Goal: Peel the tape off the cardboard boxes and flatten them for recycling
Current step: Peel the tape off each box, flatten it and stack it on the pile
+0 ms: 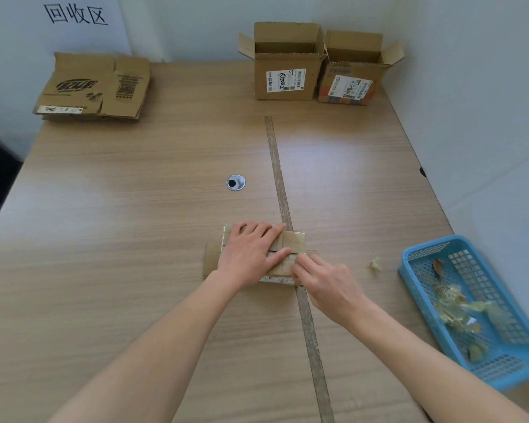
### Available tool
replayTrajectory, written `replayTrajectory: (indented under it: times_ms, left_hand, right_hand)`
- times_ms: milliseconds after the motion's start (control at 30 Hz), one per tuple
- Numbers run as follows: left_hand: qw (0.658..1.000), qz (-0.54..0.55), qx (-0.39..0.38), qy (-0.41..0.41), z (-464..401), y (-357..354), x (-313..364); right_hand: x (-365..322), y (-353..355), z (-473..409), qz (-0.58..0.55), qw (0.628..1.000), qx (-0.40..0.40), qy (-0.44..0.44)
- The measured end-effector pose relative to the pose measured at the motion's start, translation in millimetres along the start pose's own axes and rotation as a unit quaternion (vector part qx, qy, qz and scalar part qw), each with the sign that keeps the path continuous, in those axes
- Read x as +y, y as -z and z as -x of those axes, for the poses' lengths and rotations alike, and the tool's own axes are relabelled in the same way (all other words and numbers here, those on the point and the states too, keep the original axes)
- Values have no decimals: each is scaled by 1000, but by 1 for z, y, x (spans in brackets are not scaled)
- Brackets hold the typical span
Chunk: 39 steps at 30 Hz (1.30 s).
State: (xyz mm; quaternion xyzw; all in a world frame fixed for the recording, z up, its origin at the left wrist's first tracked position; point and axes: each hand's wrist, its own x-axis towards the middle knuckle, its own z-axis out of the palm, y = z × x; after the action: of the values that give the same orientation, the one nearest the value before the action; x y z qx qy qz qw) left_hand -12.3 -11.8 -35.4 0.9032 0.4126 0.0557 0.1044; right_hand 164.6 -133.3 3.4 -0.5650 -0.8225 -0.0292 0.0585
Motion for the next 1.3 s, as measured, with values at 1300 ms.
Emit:
replayTrajectory:
  times_ms: [1300]
  left_hand:
    - [1000, -3, 6, -17, 1, 1, 0]
  right_hand:
    - [45, 6, 15, -291, 941, -24, -171]
